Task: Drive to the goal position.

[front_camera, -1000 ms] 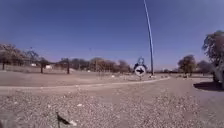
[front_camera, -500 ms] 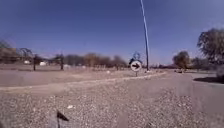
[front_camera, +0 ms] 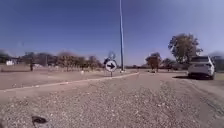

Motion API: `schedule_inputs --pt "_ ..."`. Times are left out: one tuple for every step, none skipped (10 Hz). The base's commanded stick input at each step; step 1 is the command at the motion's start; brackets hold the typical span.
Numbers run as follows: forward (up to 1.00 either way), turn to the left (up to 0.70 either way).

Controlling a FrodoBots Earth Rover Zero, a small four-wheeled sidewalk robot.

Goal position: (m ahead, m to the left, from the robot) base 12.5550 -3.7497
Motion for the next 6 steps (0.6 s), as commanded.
schedule_inputs --pt "0.5 0.0" --pt "0.5 0.0" --pt "0.5 0.0" --pt "0.5 0.0" --pt "0.5 0.0" --pt "0.5 0.0"
